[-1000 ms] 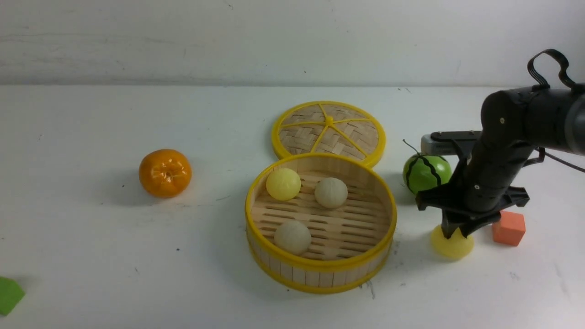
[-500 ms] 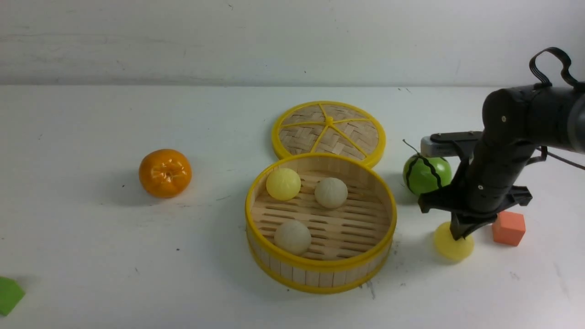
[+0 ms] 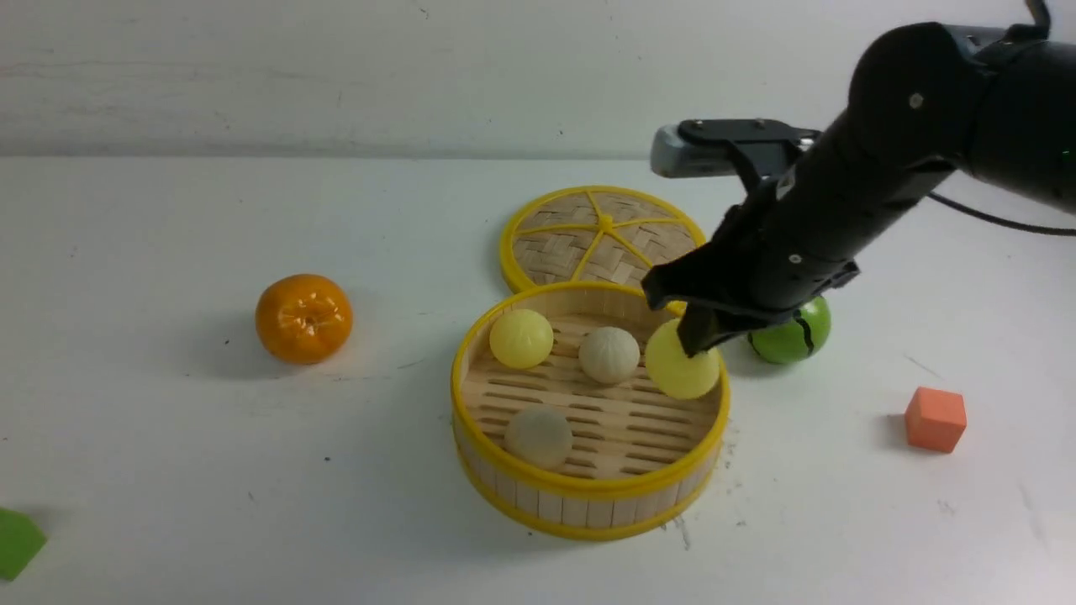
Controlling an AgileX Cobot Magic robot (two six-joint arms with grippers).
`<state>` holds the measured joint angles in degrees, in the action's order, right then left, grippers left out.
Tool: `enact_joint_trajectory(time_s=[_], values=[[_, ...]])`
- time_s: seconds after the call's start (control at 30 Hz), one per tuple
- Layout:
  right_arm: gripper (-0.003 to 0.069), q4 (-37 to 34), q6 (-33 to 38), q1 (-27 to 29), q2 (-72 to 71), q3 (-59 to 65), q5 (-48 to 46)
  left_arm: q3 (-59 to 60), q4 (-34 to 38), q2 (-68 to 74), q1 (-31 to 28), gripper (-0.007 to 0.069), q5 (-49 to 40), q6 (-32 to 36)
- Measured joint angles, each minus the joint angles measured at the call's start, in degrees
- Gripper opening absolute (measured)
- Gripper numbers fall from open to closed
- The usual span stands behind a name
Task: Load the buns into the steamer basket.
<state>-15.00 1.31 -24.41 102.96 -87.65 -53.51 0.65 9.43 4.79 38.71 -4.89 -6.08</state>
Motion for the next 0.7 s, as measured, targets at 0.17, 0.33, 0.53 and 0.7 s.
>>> enact_joint_trajectory(time_s=[0.17,0.33,0.53,0.7], values=[[0.0003,-0.73,-0.01,-1.76,6.12,-1.70,0.72,0.00,0.00,0.00,0.00,0.0047,0.00,0.00],[0.0029,-0.83,-0.78,-1.83,10.38,-1.70,2.03,0.00,0.00,0.00,0.00,0.0053,0.00,0.00],[0.0253,-1.02,-2.01,-1.83,11.44,-2.48,2.62,0.00,0.06,0.00,0.00,0.0062,0.00,0.00],[0.0419,-0.96,-3.53,-1.88,5.37,-2.75,-2.91,0.00,0.70,0.00,0.00,0.0064,0.00,0.00]])
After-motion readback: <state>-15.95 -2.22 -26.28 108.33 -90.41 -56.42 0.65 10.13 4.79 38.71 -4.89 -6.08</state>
